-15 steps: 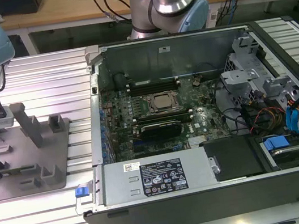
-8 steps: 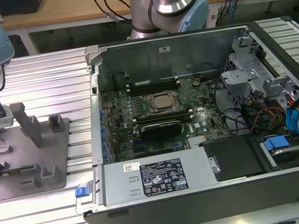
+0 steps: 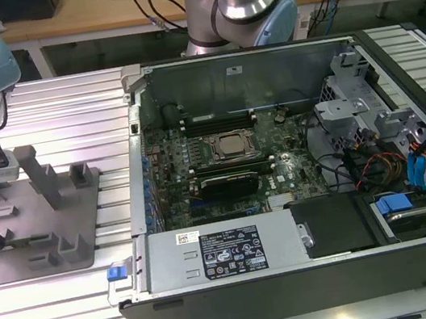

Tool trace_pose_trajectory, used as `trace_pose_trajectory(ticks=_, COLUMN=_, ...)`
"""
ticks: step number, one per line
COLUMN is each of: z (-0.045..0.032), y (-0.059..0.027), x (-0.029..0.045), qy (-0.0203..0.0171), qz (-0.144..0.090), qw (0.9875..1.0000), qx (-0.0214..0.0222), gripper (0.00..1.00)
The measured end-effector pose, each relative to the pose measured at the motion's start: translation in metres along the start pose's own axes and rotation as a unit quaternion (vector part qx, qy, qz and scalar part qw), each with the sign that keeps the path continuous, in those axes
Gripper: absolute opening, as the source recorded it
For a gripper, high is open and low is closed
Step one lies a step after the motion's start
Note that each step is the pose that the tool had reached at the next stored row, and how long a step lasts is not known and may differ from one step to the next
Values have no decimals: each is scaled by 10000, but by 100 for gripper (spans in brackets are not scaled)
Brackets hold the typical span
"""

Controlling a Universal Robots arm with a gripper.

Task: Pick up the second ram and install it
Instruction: 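Pick up the second ram and move it above second insertion slot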

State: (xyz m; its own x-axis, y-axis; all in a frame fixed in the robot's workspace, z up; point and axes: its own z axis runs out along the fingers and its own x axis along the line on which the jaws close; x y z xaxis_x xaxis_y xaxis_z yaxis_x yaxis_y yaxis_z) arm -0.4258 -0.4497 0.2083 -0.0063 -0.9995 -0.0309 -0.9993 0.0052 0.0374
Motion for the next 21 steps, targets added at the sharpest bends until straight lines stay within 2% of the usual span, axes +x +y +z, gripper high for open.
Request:
trace_pose_trajectory(ticks=3, z=-40, y=1, x=-1, qy=0, qz=0, qw=10000, qx=0, gripper=9)
trace_pose_trajectory(ticks=4, z=-92, y=4, x=-3, qy=-1, qz=0, qw=10000, qx=0, gripper=9)
trace_pose_trajectory(ticks=14, z=-342, y=13, x=-11, qy=-4, qz=0, qw=10000, qx=0, gripper=9)
trace_pose_trajectory(ticks=16, z=-427, y=16, x=-13, qy=-5, qz=0, qw=10000, qx=0, gripper=9)
trace_pose_trajectory(ticks=21, z=-533, y=20, x=-17, qy=-5, qz=0, qw=10000, qx=0, gripper=9)
